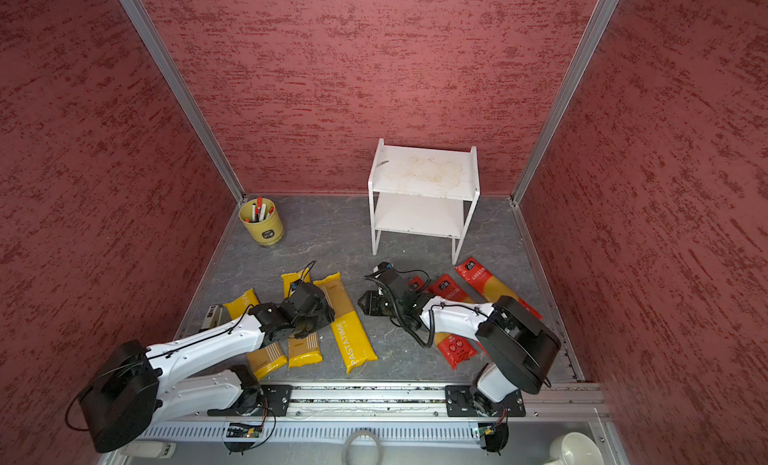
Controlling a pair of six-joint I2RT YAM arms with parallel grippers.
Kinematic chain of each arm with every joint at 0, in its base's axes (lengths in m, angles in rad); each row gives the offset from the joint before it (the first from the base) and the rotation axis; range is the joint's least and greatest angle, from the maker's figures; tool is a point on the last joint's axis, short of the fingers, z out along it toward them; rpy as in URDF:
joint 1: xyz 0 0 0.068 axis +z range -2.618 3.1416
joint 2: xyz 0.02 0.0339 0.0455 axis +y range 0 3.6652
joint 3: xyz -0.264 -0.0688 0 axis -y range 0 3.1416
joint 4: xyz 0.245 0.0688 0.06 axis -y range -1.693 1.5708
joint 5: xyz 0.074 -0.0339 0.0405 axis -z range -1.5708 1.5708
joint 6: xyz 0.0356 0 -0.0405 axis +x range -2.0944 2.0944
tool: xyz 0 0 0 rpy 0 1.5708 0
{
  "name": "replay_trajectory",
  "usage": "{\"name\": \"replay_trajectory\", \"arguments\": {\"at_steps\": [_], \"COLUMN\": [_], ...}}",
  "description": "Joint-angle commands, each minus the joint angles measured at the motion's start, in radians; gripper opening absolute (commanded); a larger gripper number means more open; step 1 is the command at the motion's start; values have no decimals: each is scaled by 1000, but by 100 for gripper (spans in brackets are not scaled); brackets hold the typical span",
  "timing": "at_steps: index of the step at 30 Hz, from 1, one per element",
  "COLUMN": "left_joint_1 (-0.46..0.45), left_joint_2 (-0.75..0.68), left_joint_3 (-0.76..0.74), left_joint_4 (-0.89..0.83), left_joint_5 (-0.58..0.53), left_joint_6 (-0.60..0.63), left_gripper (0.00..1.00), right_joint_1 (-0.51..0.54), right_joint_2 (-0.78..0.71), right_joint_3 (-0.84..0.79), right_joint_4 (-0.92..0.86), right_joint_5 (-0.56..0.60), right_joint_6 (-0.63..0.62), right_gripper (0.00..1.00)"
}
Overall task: Place and organize the pasta boxes and bags onto the shelf
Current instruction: 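Move both grippers toward the middle yellow PASTATIME spaghetti bag, then close both grippers on the yellow spaghetti bag and start lifting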
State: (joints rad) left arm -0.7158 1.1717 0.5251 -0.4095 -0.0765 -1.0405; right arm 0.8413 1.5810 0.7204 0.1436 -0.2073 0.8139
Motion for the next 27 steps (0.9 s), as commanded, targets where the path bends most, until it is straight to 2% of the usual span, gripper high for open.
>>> {"name": "replay_trajectory", "arguments": {"at_steps": [1,5,11,19,21,22,24,27], "left_joint_1": [46,73,79,99,105,106,106,107], "left_joint_2": [26,63,170,189,195,195,192,193], "left_joint_3": [-4,-33,-51,-64,-76,-82,-90,-85], "left_joint_4": [115,204,319,401,414,427,454,478], "left_joint_5": [118,159,203,221,234,237,245,251], "left_joint_6": [8,3,4,31,33,31,27,29], "left_gripper": [68,66,57,28,22,21,20,19], "right_joint_1": [5,7,7,7,7,7,7,7], "right_joint_2": [48,101,212,244,252,257,267,291], "right_joint_3": [23,15,26,21,18,20,29,45], "right_joint_4": [87,143,268,366,377,373,358,383], "right_joint_5": [-64,-92,-180,-211,-210,-204,-184,-181], "right_joint_6": [52,86,146,208,217,219,222,230], "right_gripper": [46,44,38,34,35,38,43,43]}}
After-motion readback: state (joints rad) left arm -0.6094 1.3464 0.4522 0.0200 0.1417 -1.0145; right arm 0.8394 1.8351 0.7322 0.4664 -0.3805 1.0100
